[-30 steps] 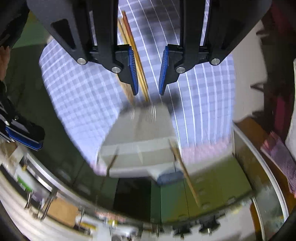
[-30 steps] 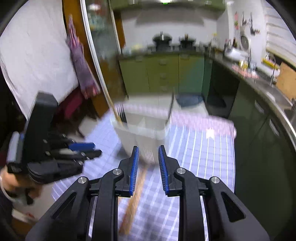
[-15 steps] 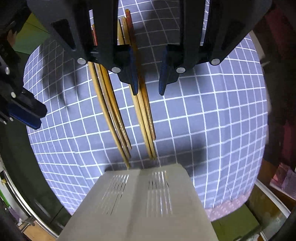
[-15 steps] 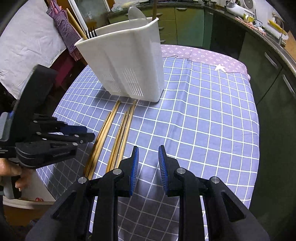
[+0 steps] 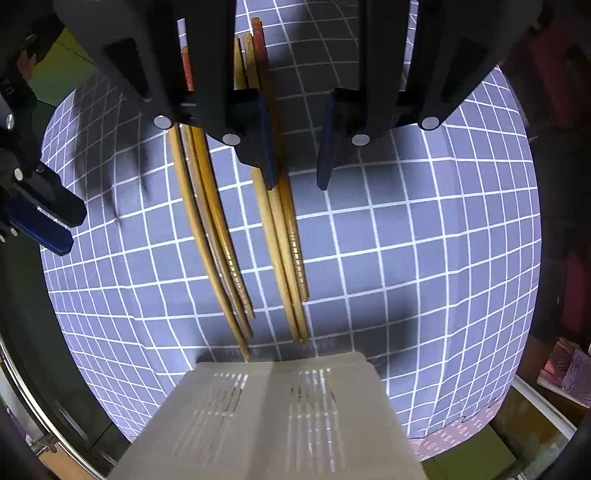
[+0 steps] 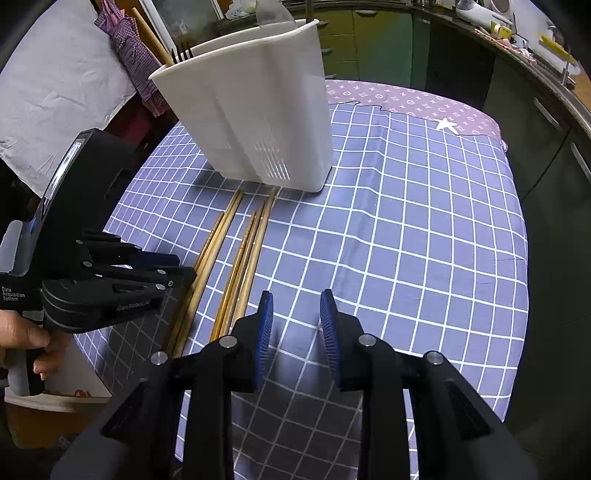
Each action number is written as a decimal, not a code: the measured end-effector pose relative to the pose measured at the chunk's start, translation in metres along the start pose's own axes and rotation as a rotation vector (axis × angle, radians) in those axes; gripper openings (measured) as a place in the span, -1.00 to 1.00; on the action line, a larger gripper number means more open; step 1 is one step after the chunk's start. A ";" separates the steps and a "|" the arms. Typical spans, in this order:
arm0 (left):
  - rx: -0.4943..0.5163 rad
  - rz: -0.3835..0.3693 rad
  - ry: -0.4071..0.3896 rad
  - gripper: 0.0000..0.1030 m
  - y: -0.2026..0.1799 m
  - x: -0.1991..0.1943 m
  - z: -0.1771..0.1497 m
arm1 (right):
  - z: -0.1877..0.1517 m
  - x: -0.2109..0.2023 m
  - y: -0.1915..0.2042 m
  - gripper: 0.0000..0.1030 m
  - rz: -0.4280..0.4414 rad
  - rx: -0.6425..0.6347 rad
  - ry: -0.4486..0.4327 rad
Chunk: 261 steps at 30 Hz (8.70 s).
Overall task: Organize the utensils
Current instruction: 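Move the left tool back over the remaining chopsticks, then grasp another chopstick with the left tool while the right tool grasps one, then lift the chopstick upright with the left tool while the right tool lifts its chopstick, then lower both chopsticks into the white caddy and open both tools, then grasp a chopstick with the left tool while the right tool grasps one, then lift the chopstick upright with the left tool while the right tool lifts its chopstick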
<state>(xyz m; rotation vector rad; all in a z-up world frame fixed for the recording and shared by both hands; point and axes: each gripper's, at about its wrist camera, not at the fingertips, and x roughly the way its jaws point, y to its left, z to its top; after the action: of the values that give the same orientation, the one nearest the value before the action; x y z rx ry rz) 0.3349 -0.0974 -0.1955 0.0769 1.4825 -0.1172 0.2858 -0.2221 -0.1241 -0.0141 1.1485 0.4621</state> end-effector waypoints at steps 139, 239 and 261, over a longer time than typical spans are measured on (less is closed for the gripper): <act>0.158 -0.090 -0.565 -0.87 0.040 -0.196 -0.062 | 0.004 -0.141 0.070 -0.85 -0.016 -0.138 -0.365; 0.003 -0.092 -0.236 -0.88 0.061 -0.056 -0.028 | 0.020 0.055 0.022 -0.65 0.053 -0.046 0.150; 0.051 -0.124 -0.358 -0.88 0.071 -0.100 -0.061 | 0.033 0.102 0.070 -0.68 -0.097 -0.145 0.284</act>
<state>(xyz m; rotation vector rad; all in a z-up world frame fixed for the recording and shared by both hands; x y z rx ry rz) 0.2756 -0.0161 -0.1024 0.0042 1.1264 -0.2563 0.3222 -0.1152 -0.1845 -0.2674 1.3830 0.4664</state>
